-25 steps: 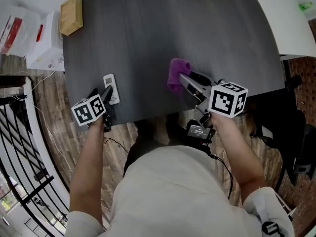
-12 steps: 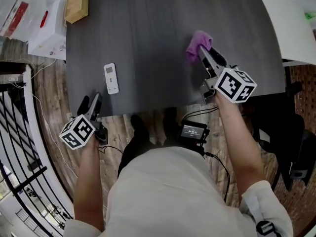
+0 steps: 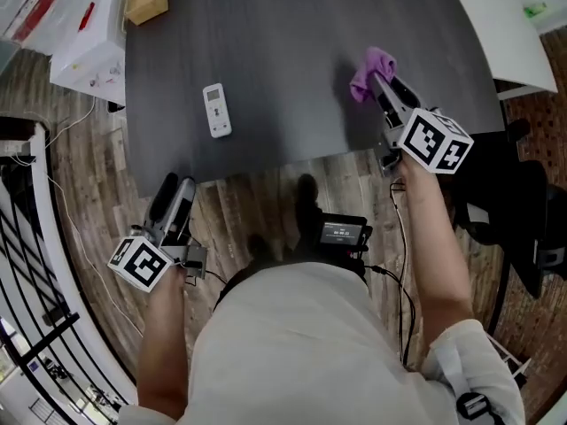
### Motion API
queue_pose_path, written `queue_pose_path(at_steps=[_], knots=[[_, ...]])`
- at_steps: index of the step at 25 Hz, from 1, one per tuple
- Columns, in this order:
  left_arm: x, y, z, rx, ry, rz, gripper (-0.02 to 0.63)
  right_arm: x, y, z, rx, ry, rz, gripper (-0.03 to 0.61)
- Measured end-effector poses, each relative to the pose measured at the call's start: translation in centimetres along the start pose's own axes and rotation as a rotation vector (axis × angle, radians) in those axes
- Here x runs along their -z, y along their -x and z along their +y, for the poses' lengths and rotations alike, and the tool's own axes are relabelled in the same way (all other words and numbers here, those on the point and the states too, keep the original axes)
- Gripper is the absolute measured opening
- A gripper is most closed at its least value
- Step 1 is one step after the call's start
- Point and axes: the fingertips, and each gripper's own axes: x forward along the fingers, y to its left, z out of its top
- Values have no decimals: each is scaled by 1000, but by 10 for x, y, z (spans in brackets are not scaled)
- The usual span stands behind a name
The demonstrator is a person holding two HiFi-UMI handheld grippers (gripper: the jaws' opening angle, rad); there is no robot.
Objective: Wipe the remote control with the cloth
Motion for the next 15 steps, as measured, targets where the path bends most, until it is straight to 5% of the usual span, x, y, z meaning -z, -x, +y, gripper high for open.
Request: queue_pose_path(at_steps=[5, 12, 15], knots=[[7, 74, -37, 304, 75, -15, 282, 48, 112, 98, -82, 40, 67, 112], [17, 163, -84, 570, 96, -26, 121, 105, 227, 203, -122, -44, 32, 110], [24, 186, -102, 632, 91, -1, 98, 106, 246, 232, -153, -63, -4, 110]])
